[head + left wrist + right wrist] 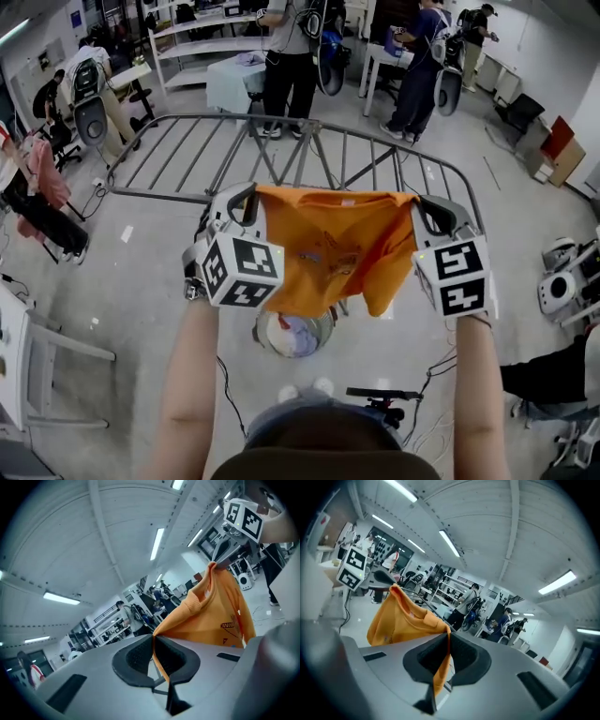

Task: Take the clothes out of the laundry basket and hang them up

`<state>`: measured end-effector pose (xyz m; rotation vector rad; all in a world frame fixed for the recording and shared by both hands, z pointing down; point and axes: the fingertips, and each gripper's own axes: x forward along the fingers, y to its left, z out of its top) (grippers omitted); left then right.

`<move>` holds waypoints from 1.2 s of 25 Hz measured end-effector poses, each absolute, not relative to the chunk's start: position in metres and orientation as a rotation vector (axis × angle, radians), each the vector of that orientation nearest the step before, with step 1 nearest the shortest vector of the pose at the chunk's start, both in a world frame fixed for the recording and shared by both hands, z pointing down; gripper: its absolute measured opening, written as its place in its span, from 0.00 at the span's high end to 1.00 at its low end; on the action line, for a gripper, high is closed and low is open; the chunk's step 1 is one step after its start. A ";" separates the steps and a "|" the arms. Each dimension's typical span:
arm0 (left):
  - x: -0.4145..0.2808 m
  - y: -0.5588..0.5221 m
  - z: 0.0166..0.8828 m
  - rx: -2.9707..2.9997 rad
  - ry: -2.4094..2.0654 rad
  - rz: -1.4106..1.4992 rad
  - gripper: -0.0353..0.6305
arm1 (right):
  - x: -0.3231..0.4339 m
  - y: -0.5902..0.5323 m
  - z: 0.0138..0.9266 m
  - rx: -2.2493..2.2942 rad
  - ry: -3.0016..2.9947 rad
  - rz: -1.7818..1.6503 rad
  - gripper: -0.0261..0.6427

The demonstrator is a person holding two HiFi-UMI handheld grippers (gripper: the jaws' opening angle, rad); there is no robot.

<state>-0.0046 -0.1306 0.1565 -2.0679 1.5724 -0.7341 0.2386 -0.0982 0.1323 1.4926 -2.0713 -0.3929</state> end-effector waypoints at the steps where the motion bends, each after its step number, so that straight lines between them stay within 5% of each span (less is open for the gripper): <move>1: -0.004 -0.131 0.148 -2.049 1.570 -0.726 0.92 | 0.240 -0.096 0.127 1.500 -2.045 -0.433 0.94; 30: 0.158 -0.216 0.008 -1.624 1.311 -0.704 0.92 | 0.394 -0.155 0.001 1.484 -1.322 -1.078 0.92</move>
